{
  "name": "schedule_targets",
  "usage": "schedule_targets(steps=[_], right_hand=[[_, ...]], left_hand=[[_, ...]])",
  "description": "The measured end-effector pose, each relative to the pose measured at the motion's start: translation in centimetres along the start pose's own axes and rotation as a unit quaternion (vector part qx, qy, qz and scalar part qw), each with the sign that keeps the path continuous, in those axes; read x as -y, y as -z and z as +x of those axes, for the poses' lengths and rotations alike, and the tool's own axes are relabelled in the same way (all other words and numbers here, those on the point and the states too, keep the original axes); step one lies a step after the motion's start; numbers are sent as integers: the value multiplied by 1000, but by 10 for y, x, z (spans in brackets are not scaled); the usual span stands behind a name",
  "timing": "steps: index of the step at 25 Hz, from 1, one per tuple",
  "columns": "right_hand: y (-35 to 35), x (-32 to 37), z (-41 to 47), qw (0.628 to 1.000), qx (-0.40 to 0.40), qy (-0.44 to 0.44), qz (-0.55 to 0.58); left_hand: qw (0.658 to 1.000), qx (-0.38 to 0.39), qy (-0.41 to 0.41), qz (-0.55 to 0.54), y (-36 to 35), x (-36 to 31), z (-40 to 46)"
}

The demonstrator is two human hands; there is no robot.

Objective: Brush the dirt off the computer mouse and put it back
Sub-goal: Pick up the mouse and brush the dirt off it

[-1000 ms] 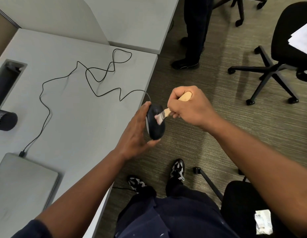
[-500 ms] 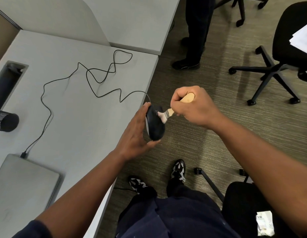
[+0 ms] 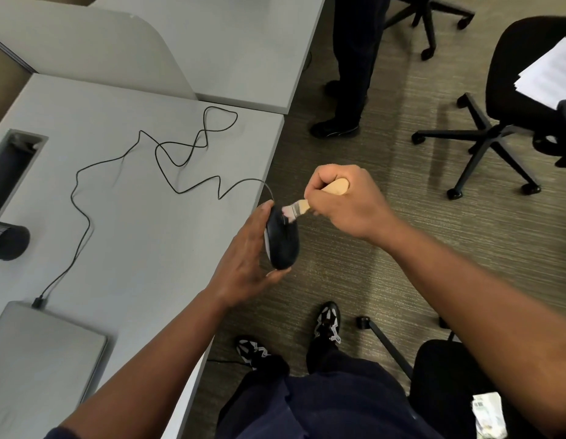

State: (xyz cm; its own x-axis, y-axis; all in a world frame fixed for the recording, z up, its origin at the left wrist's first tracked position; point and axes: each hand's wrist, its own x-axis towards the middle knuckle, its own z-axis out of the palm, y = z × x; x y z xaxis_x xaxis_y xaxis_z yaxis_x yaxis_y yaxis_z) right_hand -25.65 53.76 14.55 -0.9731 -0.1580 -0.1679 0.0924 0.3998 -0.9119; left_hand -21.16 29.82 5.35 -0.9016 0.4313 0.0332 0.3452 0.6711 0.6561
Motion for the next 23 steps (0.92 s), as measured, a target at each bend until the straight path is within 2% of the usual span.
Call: schedule_targets(steps=[3,8,13,18,23], right_hand=[[3,3,-3,999,36,-7,-18],[-3,1,-3,998,-54,-18,-36],[-8,-5,-3,985,50,-41,-158],[-22,-6,-5,986,127,-100,-42],[-25,-13,-7,988,94,-120,29]], left_hand=[[999,-24,15,-25,5,-3,2],[996,-51,26,-61,9,-5,6],[992,-66,53,-91,8,-7,8],[992,-55,57,-102,10,-11,8],[991,-25,55,-115,12,-10,7]])
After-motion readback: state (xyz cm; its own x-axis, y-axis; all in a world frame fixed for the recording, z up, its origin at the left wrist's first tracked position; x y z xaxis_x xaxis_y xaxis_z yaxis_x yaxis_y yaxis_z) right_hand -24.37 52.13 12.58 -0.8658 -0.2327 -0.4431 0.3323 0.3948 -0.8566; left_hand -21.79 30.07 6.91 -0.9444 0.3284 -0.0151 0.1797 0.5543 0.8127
